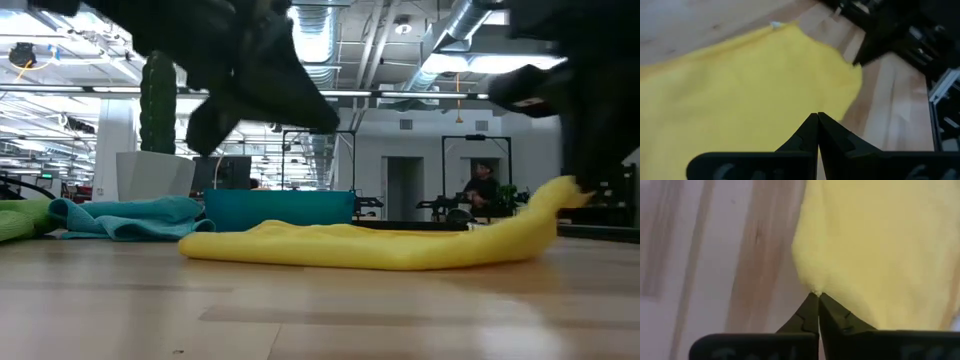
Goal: Fold microfiber towels
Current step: Fold the yellow towel
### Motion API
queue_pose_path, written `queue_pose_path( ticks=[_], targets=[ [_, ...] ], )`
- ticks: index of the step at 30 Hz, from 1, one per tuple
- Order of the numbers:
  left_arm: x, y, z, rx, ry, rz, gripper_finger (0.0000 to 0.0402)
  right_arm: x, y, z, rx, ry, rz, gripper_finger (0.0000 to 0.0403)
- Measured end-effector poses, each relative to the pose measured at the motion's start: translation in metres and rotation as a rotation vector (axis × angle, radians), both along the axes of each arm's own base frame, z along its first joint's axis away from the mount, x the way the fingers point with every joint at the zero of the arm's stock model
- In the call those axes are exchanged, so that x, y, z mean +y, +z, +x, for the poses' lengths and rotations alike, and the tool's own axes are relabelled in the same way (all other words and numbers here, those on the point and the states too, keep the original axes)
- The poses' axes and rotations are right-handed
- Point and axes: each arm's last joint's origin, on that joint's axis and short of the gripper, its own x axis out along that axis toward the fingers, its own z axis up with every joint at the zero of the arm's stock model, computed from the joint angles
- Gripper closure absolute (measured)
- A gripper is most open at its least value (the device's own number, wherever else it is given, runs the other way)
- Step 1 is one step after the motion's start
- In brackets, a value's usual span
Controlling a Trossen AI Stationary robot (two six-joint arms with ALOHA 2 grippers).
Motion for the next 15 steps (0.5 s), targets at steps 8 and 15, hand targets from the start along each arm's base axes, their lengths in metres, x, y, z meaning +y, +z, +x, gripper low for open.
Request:
queue_pose_path(
  ticks=[8, 15],
  targets=[
    [-0.006, -0.034, 0.01, 0.044, -0.055, -0.109, 0.0401, 0.006, -0.003, 0.029, -0.009, 0.082, -0.036, 0.0379],
    [-0.006, -0.043, 0.006, 0.111, -0.034, -0.121, 0.0401, 0.004, 0.0, 0.053, -0.14, 0.136, 0.007, 0.0375]
  ],
)
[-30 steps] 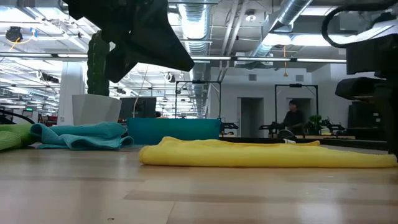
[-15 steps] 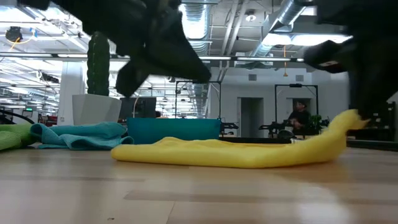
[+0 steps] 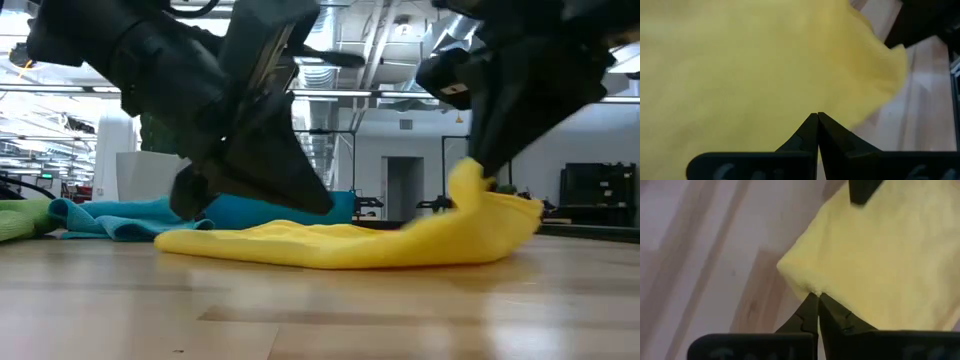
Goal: Fold microfiber towels
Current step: Fold the yellow towel
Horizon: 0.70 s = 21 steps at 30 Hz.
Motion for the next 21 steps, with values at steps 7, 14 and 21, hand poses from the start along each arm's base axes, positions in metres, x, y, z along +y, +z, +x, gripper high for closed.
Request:
queue_pose_path(
  ticks=[7, 14, 21],
  targets=[
    [0.002, -0.003, 0.0, 0.025, -0.006, 0.03, 0.0401, -0.01, 0.006, 0.019, -0.117, -0.012, 0.069, 0.0381],
    [-0.01, 0.012, 0.006, -0.139, -0.01, -0.028, 0.0401, -0.018, 0.008, 0.026, -0.144, -0.03, 0.087, 0.0378],
    [-0.019, 0.006, -0.003, -0.061, 0.046, -0.048, 0.0401, -0.02, 0.009, 0.027, -0.154, -0.035, 0.091, 0.0377]
  ],
)
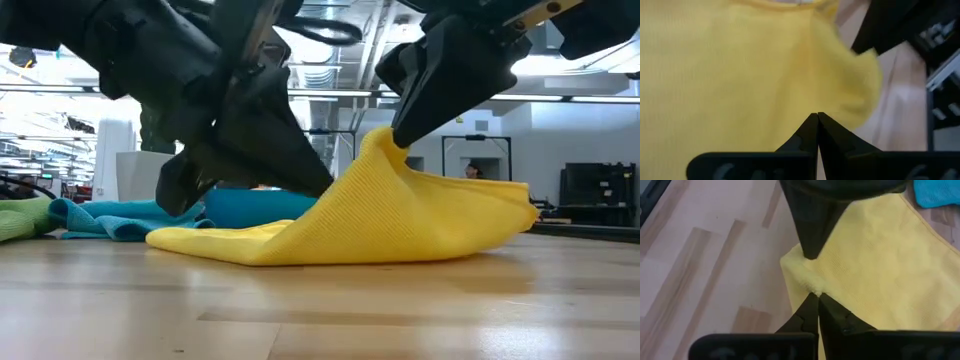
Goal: Fold microfiber towels
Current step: Fold the yellow towel
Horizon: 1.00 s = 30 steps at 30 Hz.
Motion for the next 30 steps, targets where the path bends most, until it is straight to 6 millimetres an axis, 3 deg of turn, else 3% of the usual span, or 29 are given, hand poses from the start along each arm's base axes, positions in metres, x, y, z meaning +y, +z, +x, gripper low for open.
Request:
queue_pose_path(
  ticks=[12, 16, 21, 30],
  targets=[
    [-0.005, 0.003, 0.0, -0.026, -0.016, -0.012, 0.0401, -0.004, 0.001, 0.004, -0.018, -0.01, 0.004, 0.0377],
    [-0.006, -0.012, 0.001, 0.013, -0.019, -0.036, 0.0401, -0.005, 0.001, 0.004, -0.023, -0.012, 0.007, 0.0375],
    [-0.012, -0.016, 0.011, 0.01, -0.007, -0.066, 0.0401, -0.005, 0.001, 0.004, -0.022, -0.016, 0.01, 0.0379],
    [-0.026, -0.015, 0.028, 0.123, -0.16, -0.035, 0.0401, -0.004, 0.003, 0.006, -0.044, -0.017, 0.021, 0.0375]
  ],
)
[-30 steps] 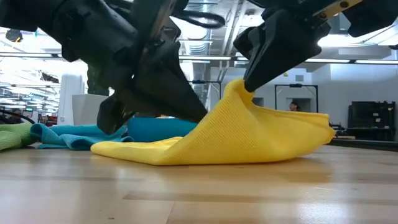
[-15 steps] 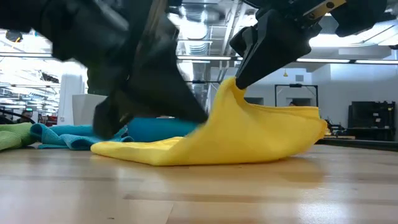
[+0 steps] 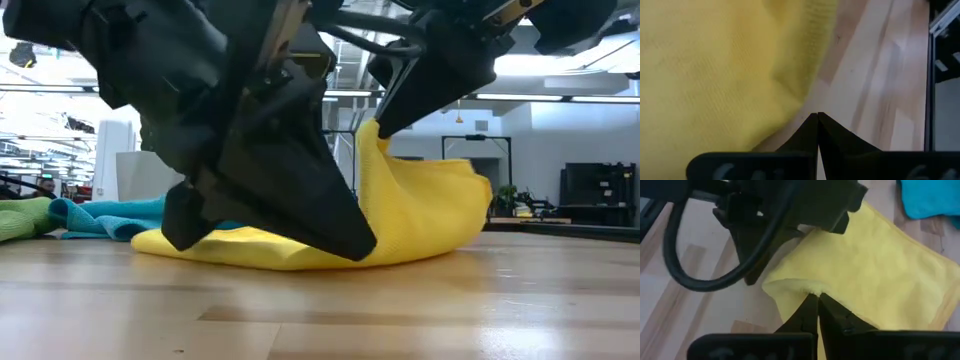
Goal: Fold microfiber towels
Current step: Fold the yellow towel
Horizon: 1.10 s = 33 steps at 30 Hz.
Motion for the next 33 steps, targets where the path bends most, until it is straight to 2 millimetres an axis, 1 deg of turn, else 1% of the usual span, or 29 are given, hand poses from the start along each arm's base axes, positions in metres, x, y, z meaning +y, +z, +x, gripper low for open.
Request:
queue_pose_path(
  ticks=[3, 7, 9, 11, 14, 16, 18, 20, 22, 24, 27, 29, 33],
  targets=[
    [0.002, 0.008, -0.003, 0.025, 0.016, 0.026, 0.0401, 0.002, 0.001, 0.0, -0.01, 0.004, 0.007, 0.0378],
    [0.006, 0.037, -0.01, 0.033, 0.023, 0.033, 0.0401, 0.005, 0.001, -0.001, -0.006, 0.025, 0.013, 0.0376],
    [0.007, 0.048, -0.018, 0.055, 0.036, 0.067, 0.0401, 0.007, 0.001, -0.002, -0.002, 0.042, 0.031, 0.0374],
    [0.006, 0.052, -0.027, 0.079, 0.064, 0.104, 0.0401, 0.009, 0.002, -0.002, -0.011, 0.055, 0.042, 0.0373],
    [0.003, 0.047, -0.041, 0.136, 0.14, 0.156, 0.0401, 0.009, 0.002, -0.001, -0.021, 0.057, 0.048, 0.0375],
    [0.0, 0.036, -0.043, 0.166, 0.174, 0.16, 0.0401, 0.009, 0.003, 0.0, -0.032, 0.058, 0.053, 0.0377],
    [0.0, 0.02, -0.045, 0.208, 0.179, 0.18, 0.0402, 0.01, 0.005, 0.002, -0.054, 0.06, 0.061, 0.0379],
    [-0.001, 0.011, -0.042, 0.209, 0.19, 0.168, 0.0401, 0.012, 0.001, 0.007, -0.078, 0.066, 0.065, 0.0379],
    [-0.001, 0.006, -0.039, 0.196, 0.203, 0.157, 0.0401, 0.013, -0.005, 0.007, -0.064, 0.078, 0.063, 0.0377],
    [-0.003, 0.001, -0.036, 0.187, 0.203, 0.147, 0.0402, 0.016, -0.01, 0.013, -0.077, 0.091, 0.083, 0.0374],
    [-0.004, 0.0, -0.035, 0.179, 0.188, 0.153, 0.0401, 0.017, -0.018, 0.015, -0.05, 0.099, 0.067, 0.0373],
    [-0.003, 0.0, -0.035, 0.183, 0.176, 0.176, 0.0402, 0.018, -0.017, 0.023, -0.076, 0.111, 0.074, 0.0375],
    [-0.002, -0.001, -0.036, 0.187, 0.17, 0.212, 0.0401, 0.016, -0.014, 0.027, -0.102, 0.116, 0.081, 0.0378]
  ],
)
